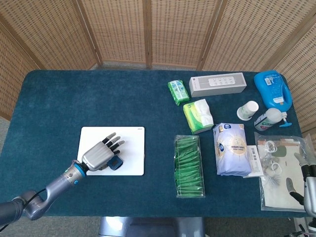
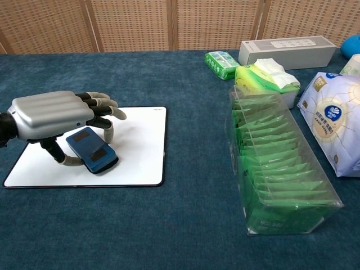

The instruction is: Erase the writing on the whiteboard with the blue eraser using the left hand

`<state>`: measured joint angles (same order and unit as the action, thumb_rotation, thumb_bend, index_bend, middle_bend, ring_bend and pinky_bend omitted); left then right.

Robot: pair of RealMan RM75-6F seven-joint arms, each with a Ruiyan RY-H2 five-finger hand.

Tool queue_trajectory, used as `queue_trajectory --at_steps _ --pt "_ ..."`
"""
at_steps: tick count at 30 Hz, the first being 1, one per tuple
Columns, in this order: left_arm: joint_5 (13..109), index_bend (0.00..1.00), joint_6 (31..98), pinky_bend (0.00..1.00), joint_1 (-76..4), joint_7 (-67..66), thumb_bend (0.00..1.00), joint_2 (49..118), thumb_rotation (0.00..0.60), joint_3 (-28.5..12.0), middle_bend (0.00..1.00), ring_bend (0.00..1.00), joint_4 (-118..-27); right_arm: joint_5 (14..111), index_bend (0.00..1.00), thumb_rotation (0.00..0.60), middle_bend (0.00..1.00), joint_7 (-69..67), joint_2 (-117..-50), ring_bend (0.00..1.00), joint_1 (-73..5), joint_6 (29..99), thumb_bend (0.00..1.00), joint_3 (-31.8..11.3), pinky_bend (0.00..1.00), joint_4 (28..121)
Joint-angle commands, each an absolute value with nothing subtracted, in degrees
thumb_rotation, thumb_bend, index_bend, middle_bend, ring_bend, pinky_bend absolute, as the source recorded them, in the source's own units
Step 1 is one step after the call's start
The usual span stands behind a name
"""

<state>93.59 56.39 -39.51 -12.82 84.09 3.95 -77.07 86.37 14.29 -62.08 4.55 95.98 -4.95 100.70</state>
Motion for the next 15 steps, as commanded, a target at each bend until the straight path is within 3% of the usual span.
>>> queue_trajectory --at_steps 1,15 --pt "94.4 0.67 57.1 0.0 -39.5 -13.0 0.31 83.6 0.6 4.2 0.15 0.0 -78.1 86.4 0.17 0.6 0.1 14.3 -62.1 0.0 4.5 96.0 0.35 -5.0 0.06 100.7" --pt "92.3 0.67 55.4 0.0 -39.0 -15.0 0.31 84.5 0.6 4.0 0.14 0.0 -74.8 86.3 0.17 0.6 0.1 14.1 -62.3 0.0 4.6 95.9 0.35 -5.0 0.06 100.4"
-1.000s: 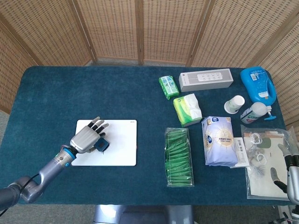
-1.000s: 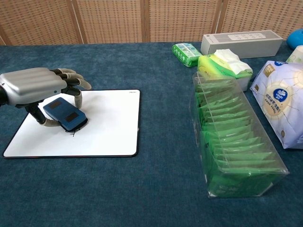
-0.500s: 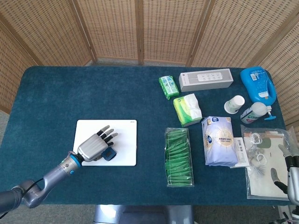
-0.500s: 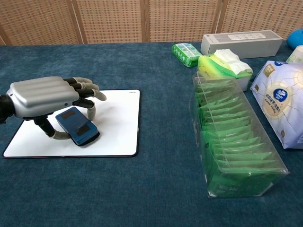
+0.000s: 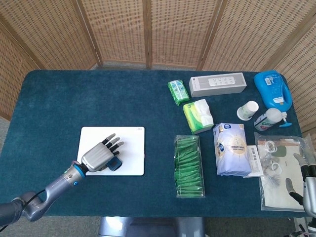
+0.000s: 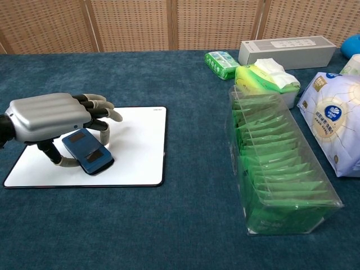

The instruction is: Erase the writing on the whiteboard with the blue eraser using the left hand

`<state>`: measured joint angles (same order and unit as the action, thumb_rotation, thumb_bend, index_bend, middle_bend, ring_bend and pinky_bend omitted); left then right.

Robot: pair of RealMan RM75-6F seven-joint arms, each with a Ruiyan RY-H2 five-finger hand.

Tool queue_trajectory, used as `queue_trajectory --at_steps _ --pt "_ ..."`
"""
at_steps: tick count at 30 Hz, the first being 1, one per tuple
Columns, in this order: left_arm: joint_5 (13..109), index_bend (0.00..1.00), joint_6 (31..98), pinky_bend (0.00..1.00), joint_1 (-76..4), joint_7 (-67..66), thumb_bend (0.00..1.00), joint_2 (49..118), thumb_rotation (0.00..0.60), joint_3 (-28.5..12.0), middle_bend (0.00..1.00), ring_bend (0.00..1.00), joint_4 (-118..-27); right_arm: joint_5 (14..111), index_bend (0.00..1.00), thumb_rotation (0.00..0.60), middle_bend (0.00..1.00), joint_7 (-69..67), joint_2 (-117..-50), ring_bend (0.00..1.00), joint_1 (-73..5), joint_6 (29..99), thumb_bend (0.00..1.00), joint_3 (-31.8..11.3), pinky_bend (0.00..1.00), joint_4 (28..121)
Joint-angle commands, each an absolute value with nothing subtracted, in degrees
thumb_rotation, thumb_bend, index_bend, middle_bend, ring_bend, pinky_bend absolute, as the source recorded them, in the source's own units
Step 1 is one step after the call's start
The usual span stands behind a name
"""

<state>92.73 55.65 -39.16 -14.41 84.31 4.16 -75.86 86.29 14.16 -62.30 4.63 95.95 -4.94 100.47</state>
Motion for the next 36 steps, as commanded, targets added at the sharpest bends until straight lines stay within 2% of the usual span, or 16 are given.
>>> queue_trajectory --at_steps 1,16,36 --pt "91.8 0.67 55.3 0.0 -38.9 -14.9 0.31 84.7 0.6 3.9 0.14 0.0 -74.3 86.2 0.17 0.6 0.1 14.1 -62.3 0.0 4.6 95.9 0.35 -5.0 0.06 100.4" --pt "88.3 0.67 56.0 0.0 -38.8 -13.9 0.31 84.3 0.6 0.7 0.14 0.0 -71.8 85.8 0.17 0.6 0.1 13.7 -62.6 0.0 4.4 95.4 0.35 -5.1 0.06 99.9" --pt "90.0 0.67 53.9 0.0 -39.5 -13.8 0.31 84.6 0.599 2.9 0.15 0.0 -76.4 85.7 0.17 0.6 0.1 13.0 -62.6 0.0 4.7 95.6 0.35 -5.0 0.06 99.4"
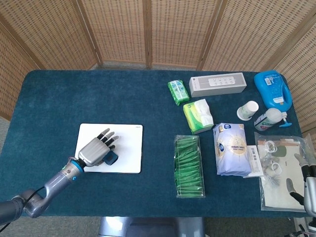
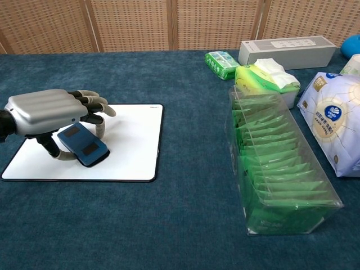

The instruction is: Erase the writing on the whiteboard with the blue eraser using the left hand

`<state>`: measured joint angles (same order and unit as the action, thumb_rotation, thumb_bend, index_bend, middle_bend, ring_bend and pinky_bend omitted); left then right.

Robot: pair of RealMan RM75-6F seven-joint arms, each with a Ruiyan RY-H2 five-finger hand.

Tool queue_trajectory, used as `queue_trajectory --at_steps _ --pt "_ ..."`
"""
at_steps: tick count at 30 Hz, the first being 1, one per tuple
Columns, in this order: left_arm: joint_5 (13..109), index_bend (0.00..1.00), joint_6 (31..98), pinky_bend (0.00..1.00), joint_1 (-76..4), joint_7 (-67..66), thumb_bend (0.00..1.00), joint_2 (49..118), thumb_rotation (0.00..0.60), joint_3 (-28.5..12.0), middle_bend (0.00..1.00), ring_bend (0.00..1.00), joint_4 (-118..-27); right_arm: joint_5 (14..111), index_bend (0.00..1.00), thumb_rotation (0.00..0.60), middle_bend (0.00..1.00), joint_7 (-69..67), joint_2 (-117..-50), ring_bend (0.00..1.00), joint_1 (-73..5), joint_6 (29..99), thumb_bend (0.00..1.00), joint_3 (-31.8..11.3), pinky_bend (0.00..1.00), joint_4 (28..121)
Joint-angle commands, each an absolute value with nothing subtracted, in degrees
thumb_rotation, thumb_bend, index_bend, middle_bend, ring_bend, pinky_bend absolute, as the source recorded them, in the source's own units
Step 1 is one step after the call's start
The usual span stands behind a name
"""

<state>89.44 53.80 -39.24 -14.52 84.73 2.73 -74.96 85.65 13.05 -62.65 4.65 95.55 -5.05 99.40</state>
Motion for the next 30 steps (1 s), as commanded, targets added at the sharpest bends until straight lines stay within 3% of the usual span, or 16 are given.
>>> queue_trajectory --at_steps 1,14,30 --pt "90.5 0.67 54.2 0.0 -39.6 -13.2 0.31 84.4 0.599 2.9 0.15 0.0 -77.3 85.7 0.17 0.6 0.1 13.0 -62.6 0.0 4.7 95.7 0.35 -5.0 0.06 99.4" --pt "94.7 0.67 57.4 0.0 -40.1 -11.3 0.31 82.2 0.597 3.4 0.15 0.0 -83.1 85.8 0.17 0.6 0.1 12.6 -62.6 0.0 4.9 95.9 0.35 -5.0 0.06 99.3" --pt "87.8 0.67 54.1 0.0 -40.4 -12.0 0.31 83.1 0.6 0.1 0.14 0.0 -76.0 85.8 0.17 0.6 0.11 13.0 -62.7 0.0 4.8 95.7 0.35 -5.0 0.06 99.3"
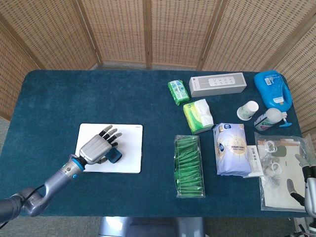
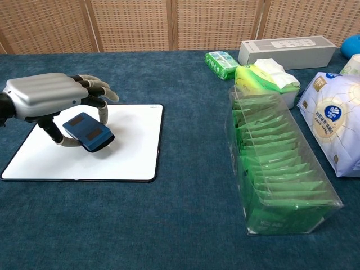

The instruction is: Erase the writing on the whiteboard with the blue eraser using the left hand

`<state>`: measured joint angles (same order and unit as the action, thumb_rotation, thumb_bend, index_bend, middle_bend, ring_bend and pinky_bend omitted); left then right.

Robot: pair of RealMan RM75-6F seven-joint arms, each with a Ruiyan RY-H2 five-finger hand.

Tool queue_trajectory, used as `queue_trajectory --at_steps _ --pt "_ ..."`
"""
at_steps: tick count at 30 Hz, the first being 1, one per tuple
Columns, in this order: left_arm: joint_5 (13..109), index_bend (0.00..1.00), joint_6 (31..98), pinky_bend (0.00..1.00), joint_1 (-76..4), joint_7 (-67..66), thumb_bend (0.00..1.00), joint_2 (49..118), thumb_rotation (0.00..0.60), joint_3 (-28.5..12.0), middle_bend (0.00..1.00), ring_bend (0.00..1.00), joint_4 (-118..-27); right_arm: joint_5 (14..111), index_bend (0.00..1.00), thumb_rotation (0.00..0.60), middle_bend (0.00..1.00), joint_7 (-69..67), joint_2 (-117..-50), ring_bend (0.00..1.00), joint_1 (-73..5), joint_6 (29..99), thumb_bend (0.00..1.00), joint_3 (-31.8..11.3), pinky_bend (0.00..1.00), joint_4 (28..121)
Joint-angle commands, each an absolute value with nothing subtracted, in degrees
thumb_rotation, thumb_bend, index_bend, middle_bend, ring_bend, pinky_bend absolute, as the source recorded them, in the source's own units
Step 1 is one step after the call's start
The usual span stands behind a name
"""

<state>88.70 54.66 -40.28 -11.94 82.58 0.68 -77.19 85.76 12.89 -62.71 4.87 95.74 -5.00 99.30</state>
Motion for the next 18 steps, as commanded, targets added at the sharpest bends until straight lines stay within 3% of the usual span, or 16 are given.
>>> queue_trajectory --at_steps 1,18 --pt "87.4 0.67 53.9 0.0 -40.5 -11.9 0.31 83.2 0.6 -0.1 0.14 0.0 -75.5 85.8 0.17 0.6 0.11 13.0 -62.7 0.0 4.8 95.7 0.35 -5.0 0.06 99.4" --pt "85.2 0.67 51.1 0.0 -41.0 -12.8 0.31 86.0 0.6 0.1 0.14 0.0 -71.9 85.5 0.17 0.6 0.11 13.1 -62.7 0.0 4.8 95.5 0.35 -5.1 0.06 99.4"
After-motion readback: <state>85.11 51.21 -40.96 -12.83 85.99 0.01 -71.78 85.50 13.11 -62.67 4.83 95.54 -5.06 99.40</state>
